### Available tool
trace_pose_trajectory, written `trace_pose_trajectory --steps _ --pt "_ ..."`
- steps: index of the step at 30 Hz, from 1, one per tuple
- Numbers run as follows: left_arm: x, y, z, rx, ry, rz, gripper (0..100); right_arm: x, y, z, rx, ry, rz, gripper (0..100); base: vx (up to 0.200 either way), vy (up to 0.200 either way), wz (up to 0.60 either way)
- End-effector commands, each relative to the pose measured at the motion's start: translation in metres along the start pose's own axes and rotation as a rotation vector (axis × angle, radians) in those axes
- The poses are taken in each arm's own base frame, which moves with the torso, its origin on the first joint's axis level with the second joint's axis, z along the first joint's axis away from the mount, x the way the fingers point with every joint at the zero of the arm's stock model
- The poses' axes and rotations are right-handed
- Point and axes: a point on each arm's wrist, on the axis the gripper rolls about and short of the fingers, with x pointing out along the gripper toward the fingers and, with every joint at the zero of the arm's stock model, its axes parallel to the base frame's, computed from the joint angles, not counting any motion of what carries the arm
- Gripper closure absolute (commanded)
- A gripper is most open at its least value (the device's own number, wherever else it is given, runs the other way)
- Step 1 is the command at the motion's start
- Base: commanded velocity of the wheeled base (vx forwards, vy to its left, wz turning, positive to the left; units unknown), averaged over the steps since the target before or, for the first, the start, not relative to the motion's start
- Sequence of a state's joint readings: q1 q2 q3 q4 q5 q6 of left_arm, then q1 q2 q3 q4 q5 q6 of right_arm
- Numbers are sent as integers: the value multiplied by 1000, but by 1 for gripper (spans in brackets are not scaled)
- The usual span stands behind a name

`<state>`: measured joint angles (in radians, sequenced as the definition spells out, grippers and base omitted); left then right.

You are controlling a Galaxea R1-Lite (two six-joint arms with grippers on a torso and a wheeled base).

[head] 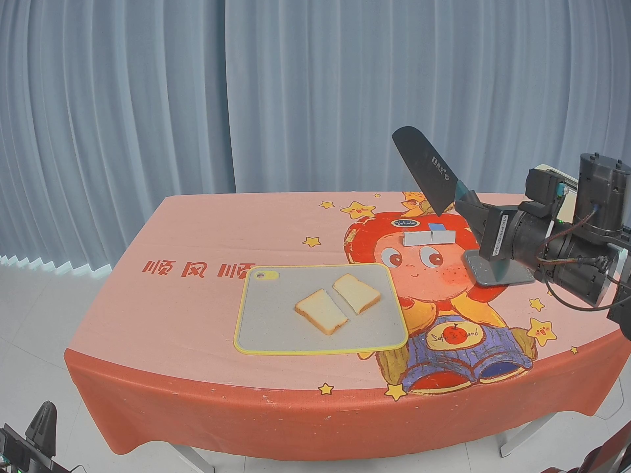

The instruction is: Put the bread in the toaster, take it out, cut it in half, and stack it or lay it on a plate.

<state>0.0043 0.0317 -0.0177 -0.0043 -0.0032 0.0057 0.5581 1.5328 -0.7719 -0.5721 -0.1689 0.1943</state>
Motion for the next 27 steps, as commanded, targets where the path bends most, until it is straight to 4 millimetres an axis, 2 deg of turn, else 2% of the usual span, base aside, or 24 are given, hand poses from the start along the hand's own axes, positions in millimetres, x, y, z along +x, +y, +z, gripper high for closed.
trace_pose_trajectory --steps 1,5,10,27 --pt "2 0 -5 0 21 0 100 15 -10 -9 2 40 -55 100 0 0 0" --pt "2 0 -5 0 21 0 100 27 -18 -16 3 69 -91 100 0 0 0" --pt "2 0 -5 0 21 0 100 36 -31 -15 13 71 -136 100 0 0 0" --pt "2 0 -5 0 21 0 100 42 -37 -12 54 49 -140 100 0 0 0"
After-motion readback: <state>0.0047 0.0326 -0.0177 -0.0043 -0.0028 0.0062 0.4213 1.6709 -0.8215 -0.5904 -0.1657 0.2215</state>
